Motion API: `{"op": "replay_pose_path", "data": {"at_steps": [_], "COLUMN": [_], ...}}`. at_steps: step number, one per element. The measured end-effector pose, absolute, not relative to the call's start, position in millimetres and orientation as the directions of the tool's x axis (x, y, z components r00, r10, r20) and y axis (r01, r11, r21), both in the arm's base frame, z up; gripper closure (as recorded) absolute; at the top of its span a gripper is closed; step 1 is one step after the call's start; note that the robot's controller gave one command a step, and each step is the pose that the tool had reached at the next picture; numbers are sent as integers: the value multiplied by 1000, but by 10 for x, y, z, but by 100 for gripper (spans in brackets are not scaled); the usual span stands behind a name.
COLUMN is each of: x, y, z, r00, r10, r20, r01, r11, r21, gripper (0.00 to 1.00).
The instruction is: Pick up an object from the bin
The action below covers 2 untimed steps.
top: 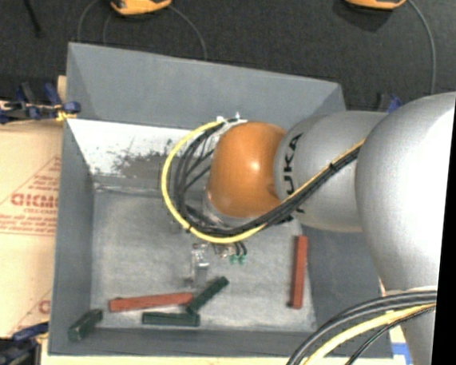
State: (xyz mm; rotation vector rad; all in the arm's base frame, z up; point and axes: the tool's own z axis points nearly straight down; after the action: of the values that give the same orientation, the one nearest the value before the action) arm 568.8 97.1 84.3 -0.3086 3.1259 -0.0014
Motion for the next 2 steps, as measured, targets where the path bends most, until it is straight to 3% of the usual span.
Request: {"op": "replay_pose_path", "data": {"at_steps": [1, 2], "x": [5413, 5248], "y": [831, 837], "z": [916, 919], "r00": [-970, -973], "r10": [-244, -232], "r20": [-3, -3], "r01": [-244, -232], "r11": [970, 973], "r21": [1, -1], "gripper": [0, 0]}}
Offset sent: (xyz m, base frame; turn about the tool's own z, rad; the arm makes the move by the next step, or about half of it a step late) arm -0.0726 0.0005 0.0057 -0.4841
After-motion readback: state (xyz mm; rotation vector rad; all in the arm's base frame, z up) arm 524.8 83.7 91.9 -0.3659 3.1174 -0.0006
